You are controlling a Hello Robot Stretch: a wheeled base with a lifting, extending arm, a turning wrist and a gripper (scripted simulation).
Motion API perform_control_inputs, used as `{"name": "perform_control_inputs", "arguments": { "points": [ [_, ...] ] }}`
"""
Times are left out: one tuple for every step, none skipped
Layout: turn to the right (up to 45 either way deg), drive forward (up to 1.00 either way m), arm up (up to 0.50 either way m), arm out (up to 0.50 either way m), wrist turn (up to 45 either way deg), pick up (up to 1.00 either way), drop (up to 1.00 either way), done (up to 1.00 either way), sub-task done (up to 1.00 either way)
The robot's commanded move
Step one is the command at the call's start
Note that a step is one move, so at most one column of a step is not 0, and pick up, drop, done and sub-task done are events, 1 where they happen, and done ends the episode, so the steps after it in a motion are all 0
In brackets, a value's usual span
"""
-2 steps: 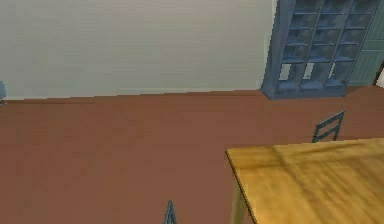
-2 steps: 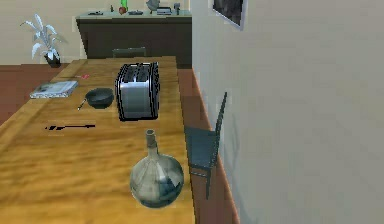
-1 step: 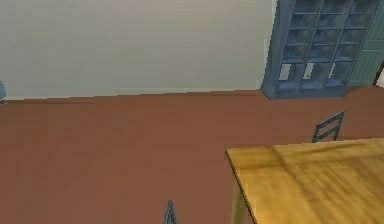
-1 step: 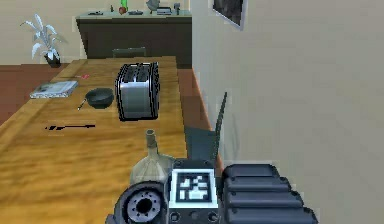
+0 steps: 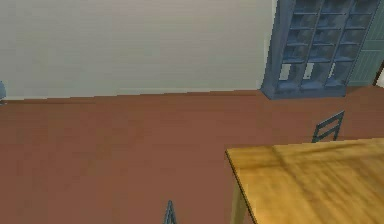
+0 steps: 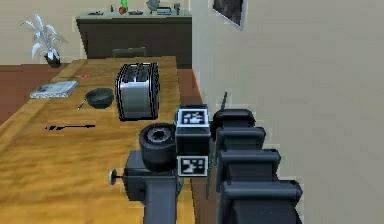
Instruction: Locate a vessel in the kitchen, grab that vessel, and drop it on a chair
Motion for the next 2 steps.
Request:
{"name": "perform_control_inputs", "arguments": {
  "points": [
    [0.0,0.0,0.0,0.0,45.0,0.0,0.0,0.0,0.0],
    [0.0,0.0,0.0,0.0,45.0,0.0,0.0,0.0,0.0]
  ]
}}
